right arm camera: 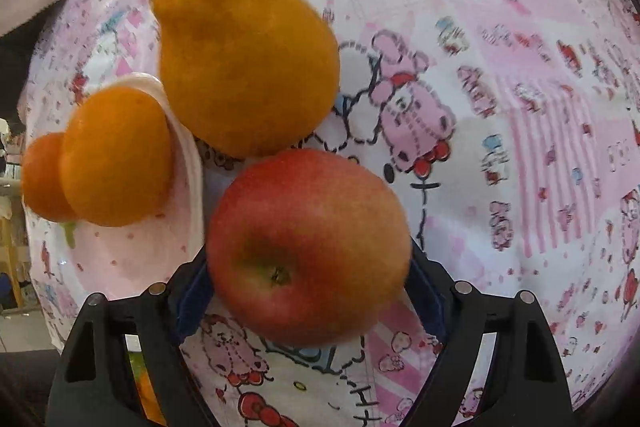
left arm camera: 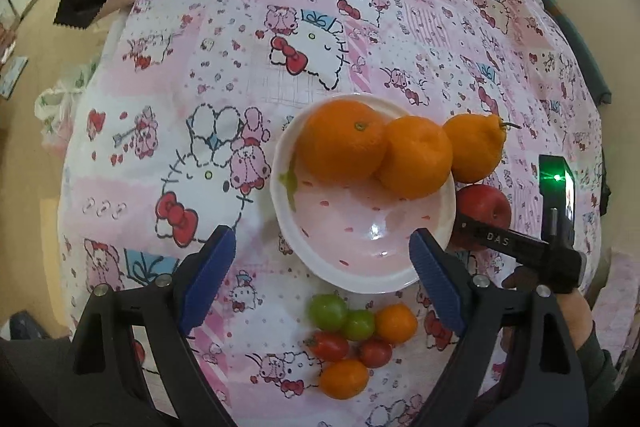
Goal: Organize fruits
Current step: 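Grasp the red apple beside the plate with the right tool, then grasp the pear-shaped orange with the left tool while the right tool lifts the apple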
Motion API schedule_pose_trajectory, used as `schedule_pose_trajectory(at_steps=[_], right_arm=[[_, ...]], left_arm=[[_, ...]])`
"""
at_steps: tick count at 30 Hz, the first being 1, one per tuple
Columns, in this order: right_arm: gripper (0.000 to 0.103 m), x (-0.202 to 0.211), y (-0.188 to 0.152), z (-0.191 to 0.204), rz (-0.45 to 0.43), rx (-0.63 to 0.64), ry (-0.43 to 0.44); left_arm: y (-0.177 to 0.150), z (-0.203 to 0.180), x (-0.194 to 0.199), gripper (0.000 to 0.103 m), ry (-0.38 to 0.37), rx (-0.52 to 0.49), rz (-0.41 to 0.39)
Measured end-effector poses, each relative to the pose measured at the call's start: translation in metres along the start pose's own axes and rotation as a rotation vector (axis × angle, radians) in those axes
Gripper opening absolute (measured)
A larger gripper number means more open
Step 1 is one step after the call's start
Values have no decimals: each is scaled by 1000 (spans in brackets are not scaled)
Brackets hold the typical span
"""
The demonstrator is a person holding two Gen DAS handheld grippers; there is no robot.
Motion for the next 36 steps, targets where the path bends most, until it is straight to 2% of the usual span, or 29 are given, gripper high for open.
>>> schedule_pose_trajectory(at_steps=[7,10,14,19,22,27,31,36], right_arm=[[85,5,-1,3,0,24,1],[85,18,-3,4,-24,7,32],[85,49,-8,6,-79,-6,88],[85,104,-29,6,-170,-78,195],[85,122,-37,-4,-208,-133,206],[85,124,-31,-12,-243,-196,235],[85,130,-24,-31,-277,-266,255],[85,140,-16,-50,-318,-322,265]], left_arm=[[5,2,1,86,25,-14,-31],[7,2,3,86,18,-7,-40],[8,-3,7,86,27,-36,-69],[2,-10,3,86,15,-65,-67],[-3,-20,0,86,38,-113,-97],[-4,-64,1,86,-3,-229,-109],[9,-106,2,86,-25,-279,-109],[30,-173,-19,86,-69,-334,-27]])
Point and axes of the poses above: each gripper's, at about its wrist camera, not at the fingertips, and x roughly against the way its jaws point, z to its left, y to its top, the point moved 9 cm from there along -x, roughly the way its jaws point, and after that the axes turned 14 degrees about y, right-handed, at the moved point
